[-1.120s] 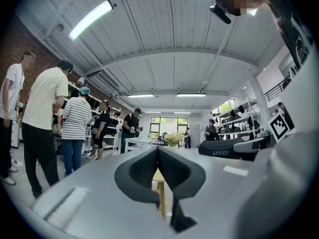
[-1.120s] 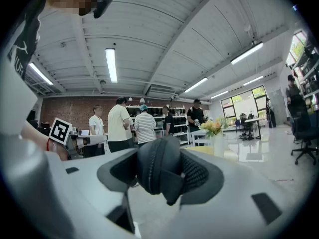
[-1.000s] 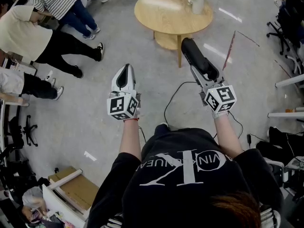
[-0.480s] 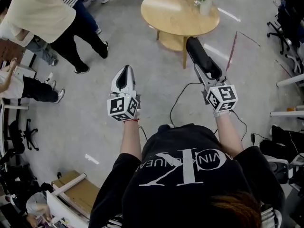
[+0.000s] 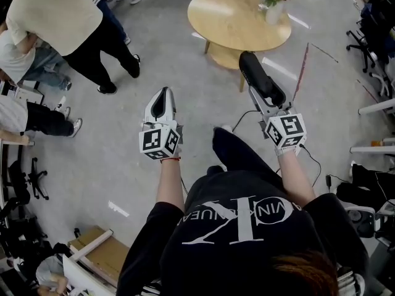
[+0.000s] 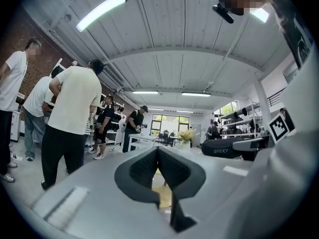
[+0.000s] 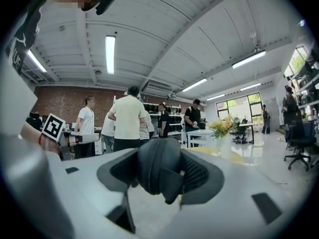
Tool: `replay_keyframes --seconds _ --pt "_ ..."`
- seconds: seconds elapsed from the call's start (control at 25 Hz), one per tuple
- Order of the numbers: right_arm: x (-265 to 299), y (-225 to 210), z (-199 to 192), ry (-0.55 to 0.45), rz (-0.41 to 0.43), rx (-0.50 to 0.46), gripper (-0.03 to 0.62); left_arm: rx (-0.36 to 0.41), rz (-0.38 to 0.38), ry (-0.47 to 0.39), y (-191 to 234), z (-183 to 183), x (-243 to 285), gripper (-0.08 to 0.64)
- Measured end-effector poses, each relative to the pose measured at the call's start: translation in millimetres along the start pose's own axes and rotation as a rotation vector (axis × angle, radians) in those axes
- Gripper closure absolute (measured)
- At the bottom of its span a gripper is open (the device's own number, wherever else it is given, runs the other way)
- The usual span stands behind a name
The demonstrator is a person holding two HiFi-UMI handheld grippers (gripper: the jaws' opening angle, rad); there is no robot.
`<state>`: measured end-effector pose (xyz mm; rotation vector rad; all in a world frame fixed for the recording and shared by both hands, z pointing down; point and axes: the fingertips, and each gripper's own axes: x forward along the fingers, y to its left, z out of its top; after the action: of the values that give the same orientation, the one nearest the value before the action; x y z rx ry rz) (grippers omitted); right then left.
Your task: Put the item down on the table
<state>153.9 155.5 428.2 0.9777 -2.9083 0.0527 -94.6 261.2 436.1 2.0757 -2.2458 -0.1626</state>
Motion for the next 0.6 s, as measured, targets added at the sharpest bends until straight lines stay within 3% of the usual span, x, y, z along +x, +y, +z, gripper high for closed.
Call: replay_keyframes --seconds 0.6 --pt "118 -74 -1 0.037 0.002 0.005 0.331 -0.032 -0.058 0.035 26 -14 147 0.548"
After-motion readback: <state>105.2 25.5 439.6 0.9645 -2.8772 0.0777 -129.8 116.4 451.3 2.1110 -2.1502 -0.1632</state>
